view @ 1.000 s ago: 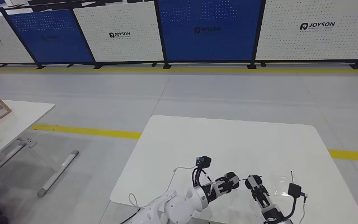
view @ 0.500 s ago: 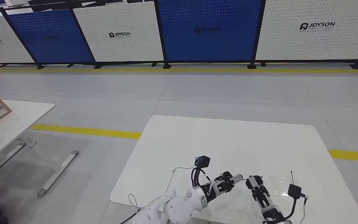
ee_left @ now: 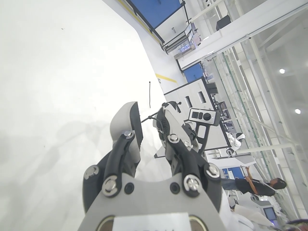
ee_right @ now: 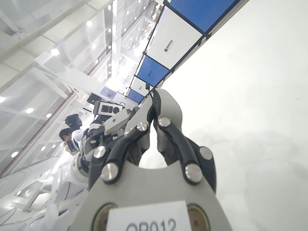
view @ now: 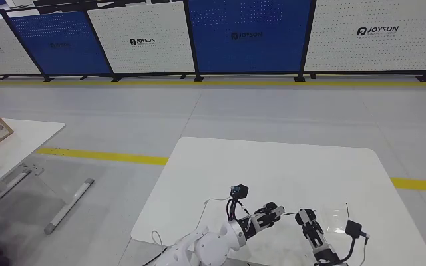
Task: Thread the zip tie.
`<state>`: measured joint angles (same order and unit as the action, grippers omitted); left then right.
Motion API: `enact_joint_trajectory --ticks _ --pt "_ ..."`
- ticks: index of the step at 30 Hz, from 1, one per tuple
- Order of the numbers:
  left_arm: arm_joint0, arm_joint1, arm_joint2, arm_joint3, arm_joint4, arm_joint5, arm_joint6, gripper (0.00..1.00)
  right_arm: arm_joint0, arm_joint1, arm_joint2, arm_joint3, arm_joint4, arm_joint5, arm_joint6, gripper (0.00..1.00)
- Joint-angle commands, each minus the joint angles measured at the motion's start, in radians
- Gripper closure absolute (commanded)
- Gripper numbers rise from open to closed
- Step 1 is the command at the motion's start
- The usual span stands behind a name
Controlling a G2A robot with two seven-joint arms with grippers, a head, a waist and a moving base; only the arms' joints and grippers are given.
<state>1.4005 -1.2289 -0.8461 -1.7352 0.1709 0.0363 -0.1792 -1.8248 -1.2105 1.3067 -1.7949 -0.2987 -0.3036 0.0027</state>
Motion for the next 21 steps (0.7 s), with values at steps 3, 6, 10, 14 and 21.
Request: enact_joint_trajectory --ticks 3,6,10,14,21 --pt "0.000 -0.001 0.001 0.001 0.000 -0.002 -0.001 0.98 0.000 -0.001 0.000 -0.001 0.000 -0.005 0.000 1.00" --pt "0.000 -0.001 0.001 0.002 0.000 -0.003 0.001 1.00 -0.001 -0.001 0.000 -0.003 0.000 -0.009 0.000 1.00" --pt "0.001 -0.002 0.001 0.002 -0.001 -0.004 0.005 1.00 -0.002 -0.002 0.000 -0.005 0.001 -0.013 0.000 1.00" --pt "0.002 -0.002 0.001 0.003 -0.004 -0.007 0.006 1.00 -0.001 -0.003 -0.002 -0.006 -0.001 -0.012 -0.001 1.00" --pt "0.005 -0.002 -0.003 0.004 -0.003 -0.009 0.003 0.98 0.004 -0.006 -0.006 -0.001 -0.009 0.000 -0.007 1.00"
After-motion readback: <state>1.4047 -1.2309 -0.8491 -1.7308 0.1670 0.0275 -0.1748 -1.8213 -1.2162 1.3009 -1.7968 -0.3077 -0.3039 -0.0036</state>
